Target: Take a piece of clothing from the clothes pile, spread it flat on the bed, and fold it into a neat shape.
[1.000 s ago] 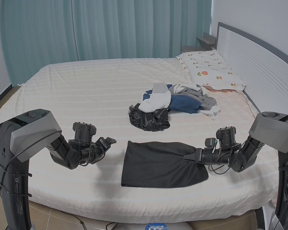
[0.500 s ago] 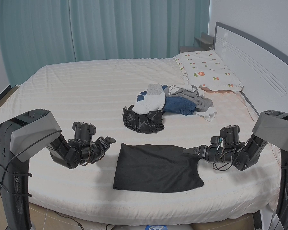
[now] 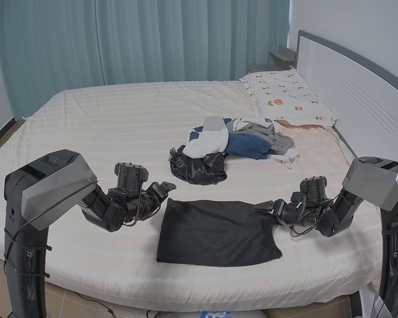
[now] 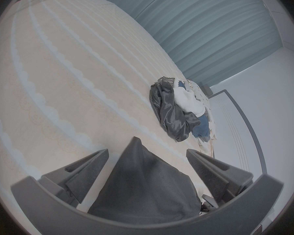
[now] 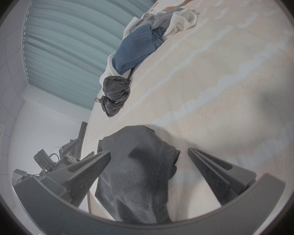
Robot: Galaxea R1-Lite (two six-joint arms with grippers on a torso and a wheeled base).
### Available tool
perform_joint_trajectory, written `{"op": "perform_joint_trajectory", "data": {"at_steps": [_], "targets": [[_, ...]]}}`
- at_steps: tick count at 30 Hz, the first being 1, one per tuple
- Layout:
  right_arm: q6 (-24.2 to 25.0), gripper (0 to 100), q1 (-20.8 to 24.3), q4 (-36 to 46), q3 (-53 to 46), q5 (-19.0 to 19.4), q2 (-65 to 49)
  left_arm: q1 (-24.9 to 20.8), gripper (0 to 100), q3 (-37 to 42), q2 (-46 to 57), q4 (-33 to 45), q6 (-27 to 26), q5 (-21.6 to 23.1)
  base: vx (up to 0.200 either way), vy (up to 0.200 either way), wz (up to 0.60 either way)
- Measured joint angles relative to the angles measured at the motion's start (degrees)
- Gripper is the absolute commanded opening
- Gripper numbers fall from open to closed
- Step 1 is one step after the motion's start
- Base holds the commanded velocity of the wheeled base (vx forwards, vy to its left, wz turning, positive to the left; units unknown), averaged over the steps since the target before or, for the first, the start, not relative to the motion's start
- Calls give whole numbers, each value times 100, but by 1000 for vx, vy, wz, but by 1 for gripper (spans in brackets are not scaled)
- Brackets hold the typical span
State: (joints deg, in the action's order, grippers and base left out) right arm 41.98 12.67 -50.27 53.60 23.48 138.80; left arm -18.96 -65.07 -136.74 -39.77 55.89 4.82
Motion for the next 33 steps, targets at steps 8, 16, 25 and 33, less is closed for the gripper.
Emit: {"op": "perform_joint_trajectory", "data": {"at_steps": [8,16,25,33], "targets": [[77,0,69,-22,212,-68,139,-140,100,-260,-300,-39,-202,-424,0,0,0],[389,0,59,-112,439,-402,271,-196,100,-385,-479,2,-236,-482,0,0,0],[400,0,41,-824,297,-747,318,-212,100,-455,-575,6,-312,-482,0,0,0],[343,0,37,-1393,100,-783,436,-216,100,-474,-625,6,-327,-482,0,0,0]]}}
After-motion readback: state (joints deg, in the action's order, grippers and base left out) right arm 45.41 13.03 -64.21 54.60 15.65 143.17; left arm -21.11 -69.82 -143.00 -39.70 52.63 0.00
